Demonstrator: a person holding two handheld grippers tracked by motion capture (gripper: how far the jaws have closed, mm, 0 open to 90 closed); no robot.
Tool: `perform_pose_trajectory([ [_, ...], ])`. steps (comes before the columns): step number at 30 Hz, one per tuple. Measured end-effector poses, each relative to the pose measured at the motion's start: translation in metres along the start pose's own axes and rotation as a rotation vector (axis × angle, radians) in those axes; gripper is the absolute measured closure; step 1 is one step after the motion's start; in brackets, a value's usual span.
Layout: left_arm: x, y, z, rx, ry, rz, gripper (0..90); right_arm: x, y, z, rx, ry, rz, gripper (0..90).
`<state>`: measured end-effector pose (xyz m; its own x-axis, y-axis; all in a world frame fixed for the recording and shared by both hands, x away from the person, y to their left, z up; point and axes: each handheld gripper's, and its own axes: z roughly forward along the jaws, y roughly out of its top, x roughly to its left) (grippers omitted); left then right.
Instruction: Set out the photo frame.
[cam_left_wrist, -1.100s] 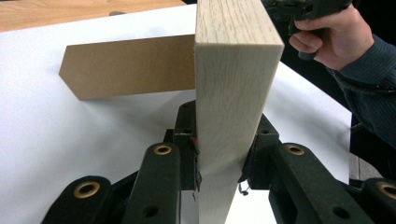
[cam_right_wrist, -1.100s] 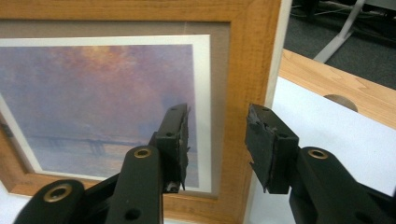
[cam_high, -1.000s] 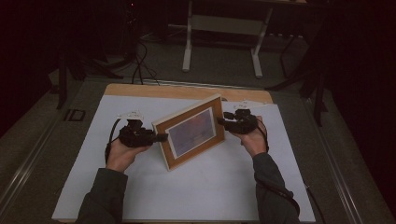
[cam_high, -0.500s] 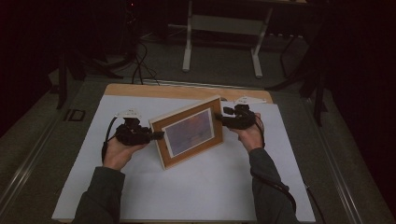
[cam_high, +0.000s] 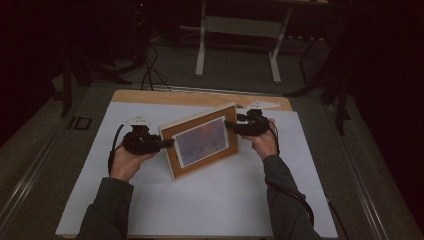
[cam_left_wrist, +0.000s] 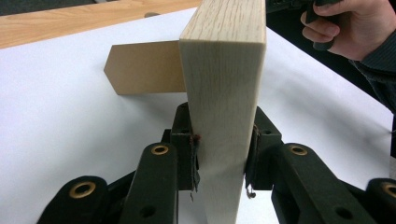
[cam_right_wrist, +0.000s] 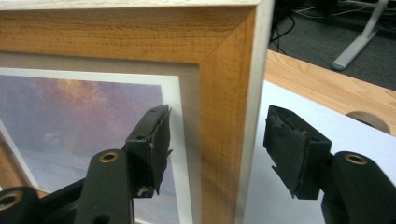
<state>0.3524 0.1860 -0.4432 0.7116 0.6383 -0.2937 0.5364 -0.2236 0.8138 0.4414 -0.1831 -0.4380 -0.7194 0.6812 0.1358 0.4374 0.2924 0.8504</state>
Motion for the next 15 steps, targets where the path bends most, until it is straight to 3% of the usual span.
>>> perform_pose_trajectory([
  [5,-0.0004,0.0013,0.0008,0.003,0.022,0.006,70.5,0.0023,0.0017,0.0051,0.001,0.013,-0.007,38.1],
  [12,0.0001,0.0019,0.0022,-0.006,0.038,0.000,70.4,-0.0036,-0.0002,0.0036,-0.005,0.031,0.028,43.2],
  [15,0.0004,0.0023,0.0026,-0.005,0.041,0.002,70.4,-0.0064,-0.0010,0.0046,-0.001,0.040,0.037,39.8],
])
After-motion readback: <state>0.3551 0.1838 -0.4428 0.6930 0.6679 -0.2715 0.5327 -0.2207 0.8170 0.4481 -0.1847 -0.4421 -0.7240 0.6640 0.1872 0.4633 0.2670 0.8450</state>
